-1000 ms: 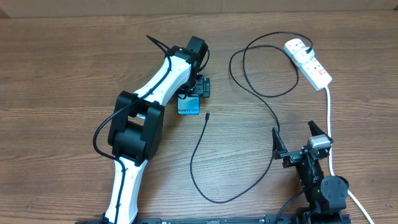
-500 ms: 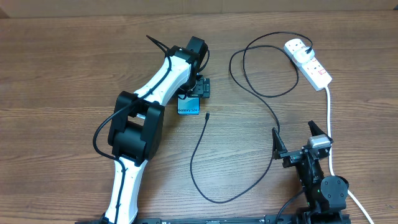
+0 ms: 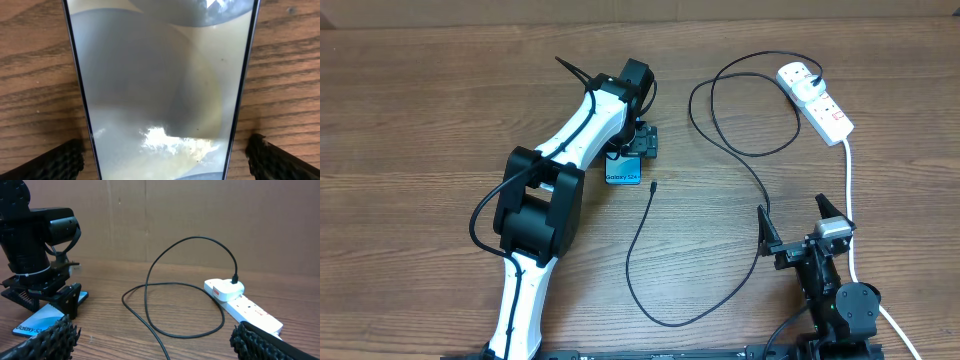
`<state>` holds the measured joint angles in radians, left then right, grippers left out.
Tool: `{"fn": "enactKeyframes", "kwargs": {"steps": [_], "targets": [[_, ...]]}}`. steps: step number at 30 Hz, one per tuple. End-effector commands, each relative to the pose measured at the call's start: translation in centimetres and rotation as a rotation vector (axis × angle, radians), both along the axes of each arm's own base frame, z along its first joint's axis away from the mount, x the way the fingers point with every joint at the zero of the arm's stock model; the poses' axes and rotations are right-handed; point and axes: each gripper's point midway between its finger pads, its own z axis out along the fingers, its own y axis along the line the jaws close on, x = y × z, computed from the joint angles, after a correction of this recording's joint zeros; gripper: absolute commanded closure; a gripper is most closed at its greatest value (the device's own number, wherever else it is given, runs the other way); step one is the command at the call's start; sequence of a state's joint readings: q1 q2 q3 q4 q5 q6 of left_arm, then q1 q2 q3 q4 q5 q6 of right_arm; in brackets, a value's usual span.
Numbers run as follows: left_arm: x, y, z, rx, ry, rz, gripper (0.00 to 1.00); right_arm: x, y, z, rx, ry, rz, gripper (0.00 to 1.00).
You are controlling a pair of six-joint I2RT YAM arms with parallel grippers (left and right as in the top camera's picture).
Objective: Plug charger to phone and switch on socket
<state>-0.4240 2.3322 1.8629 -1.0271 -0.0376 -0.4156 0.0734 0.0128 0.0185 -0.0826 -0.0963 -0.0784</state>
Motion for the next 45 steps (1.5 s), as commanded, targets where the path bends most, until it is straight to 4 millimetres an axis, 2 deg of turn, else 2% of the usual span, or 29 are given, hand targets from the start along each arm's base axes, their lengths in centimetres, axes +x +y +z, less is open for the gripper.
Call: {"fn": "enactKeyframes", "kwargs": {"steps": [1, 9, 33, 45], "targets": [[-1.5, 1.4, -1.7, 0.07, 0.056, -0.012, 0.0, 0.0, 0.0, -0.2, 0.007, -0.003, -0.005, 0.0], [-2.1, 1.6, -1.7, 0.079, 0.079, -0.014, 0.0, 0.0, 0.0, -0.1, 0.007, -0.004, -0.005, 0.0], [-1.0, 1.1, -1.7, 0.06, 0.035, -0.027, 0.0, 0.0, 0.0, -0.2, 0.006, -0.003, -0.005, 0.0], [-1.3, 0.7, -1.7, 0.034, 0.053, -0.028, 0.0, 0.0, 0.0, -0.2, 0.007, -0.003, -0.005, 0.0]]}}
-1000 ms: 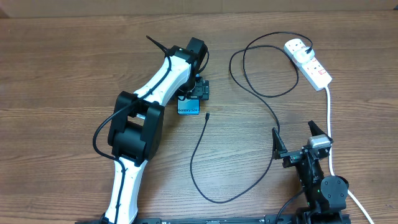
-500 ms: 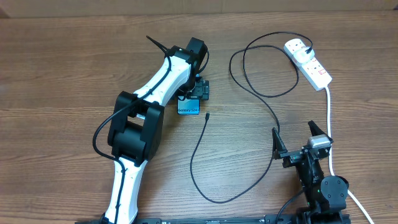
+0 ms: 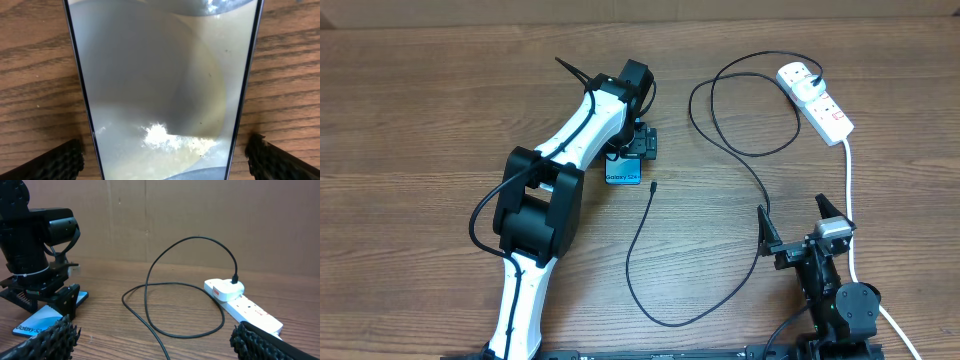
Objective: Plug charger to phone and switch on socket
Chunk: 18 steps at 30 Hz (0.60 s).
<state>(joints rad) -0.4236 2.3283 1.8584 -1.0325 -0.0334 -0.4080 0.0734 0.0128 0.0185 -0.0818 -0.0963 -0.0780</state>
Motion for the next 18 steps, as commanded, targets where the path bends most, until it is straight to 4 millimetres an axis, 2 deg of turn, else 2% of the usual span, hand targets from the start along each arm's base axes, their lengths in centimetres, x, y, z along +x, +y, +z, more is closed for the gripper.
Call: {"fn": "enactKeyframes", "kwargs": {"steps": [1, 18], "targets": [[-1.0, 0.76, -1.75, 0.037, 0.043, -0.019, 0.0, 0.01, -0.05, -0.17, 0.006, -0.003, -0.005, 0.0], [-1.25, 1.19, -1.75, 0.049, 0.055, -0.015, 0.0, 0.01, -0.04, -0.17, 0.006, -0.003, -0.004, 0.0]]}}
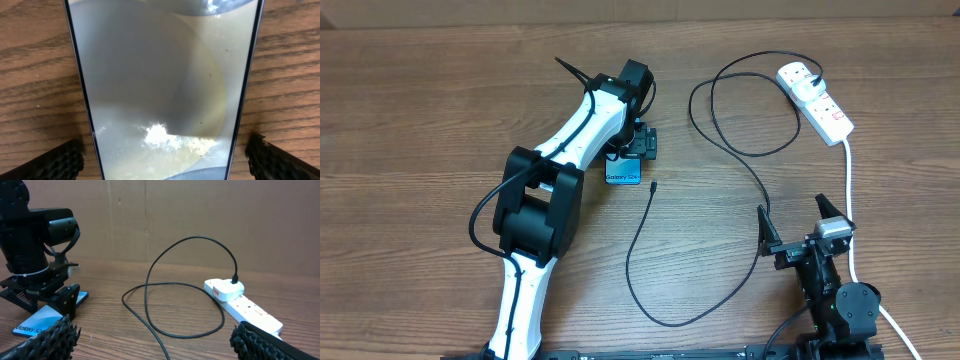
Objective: Plug charger to phone and switch on socket
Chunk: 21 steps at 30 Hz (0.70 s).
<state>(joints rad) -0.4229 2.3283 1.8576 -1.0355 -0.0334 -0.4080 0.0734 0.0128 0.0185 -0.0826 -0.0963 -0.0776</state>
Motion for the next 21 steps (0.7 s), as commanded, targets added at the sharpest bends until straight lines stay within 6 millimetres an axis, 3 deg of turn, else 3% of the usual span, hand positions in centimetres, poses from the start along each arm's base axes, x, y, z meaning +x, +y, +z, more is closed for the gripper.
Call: {"fn": "enactKeyframes", "kwargs": {"steps": [1, 21], "targets": [[-1.17, 1.13, -1.72, 0.048, 0.052, -0.016, 0.0, 0.01, -0.05, -0.15, 0.006, -0.004, -0.005, 0.0], [-1.01, 1.04, -1.72, 0.044, 0.045, -0.015, 0.0, 0.01, -0.05, -0.14, 0.006, -0.004, -0.005, 0.0]]}}
